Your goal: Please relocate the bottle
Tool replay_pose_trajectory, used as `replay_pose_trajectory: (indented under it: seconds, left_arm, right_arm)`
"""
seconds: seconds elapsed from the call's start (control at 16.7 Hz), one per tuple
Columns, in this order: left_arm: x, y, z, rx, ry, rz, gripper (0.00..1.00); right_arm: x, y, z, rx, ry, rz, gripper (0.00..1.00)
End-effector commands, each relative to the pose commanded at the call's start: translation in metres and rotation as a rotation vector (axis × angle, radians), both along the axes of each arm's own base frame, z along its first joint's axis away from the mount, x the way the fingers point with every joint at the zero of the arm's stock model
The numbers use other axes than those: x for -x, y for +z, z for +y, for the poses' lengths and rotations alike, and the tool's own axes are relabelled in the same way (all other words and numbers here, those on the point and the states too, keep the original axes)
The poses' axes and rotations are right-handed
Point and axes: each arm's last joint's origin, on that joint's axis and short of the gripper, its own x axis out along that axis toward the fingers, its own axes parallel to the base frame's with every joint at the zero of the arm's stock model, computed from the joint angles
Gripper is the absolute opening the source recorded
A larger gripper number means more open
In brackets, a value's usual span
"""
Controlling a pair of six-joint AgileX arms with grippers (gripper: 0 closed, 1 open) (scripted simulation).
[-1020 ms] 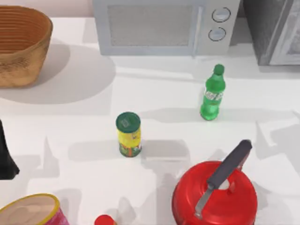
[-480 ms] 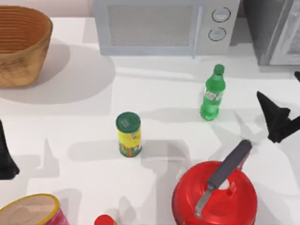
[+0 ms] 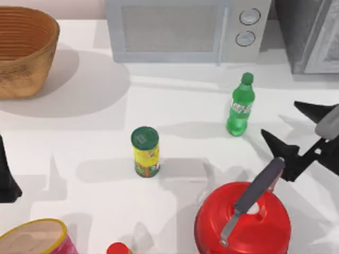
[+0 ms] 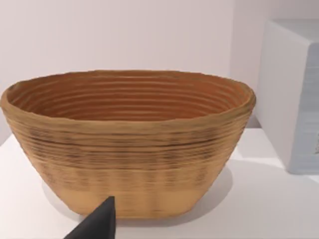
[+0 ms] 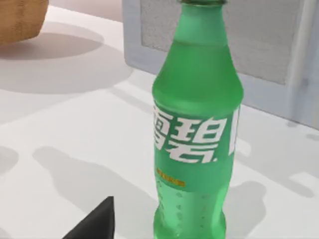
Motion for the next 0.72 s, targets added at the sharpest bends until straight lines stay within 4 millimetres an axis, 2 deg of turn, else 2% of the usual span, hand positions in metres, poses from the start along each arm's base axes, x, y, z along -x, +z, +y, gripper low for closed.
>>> replay_pose_trajectory:
  seconds: [0.18,0.54,0.72]
  left_arm:
    - [0.0,0.0,0.0,0.0,0.0,0.0,1.0]
    - [0.0,0.0,0.0,0.0,0.0,0.0,1.0]
    - [0.0,0.0,0.0,0.0,0.0,0.0,1.0]
  right_arm:
    - [0.001,-0.01,0.004,-0.001,0.038,0.006,1.0]
    - [0.001,-0.01,0.003,-0.001,0.034,0.01,1.0]
    - [-0.014,-0.012,0.013,-0.002,0.036,0.005,1.0]
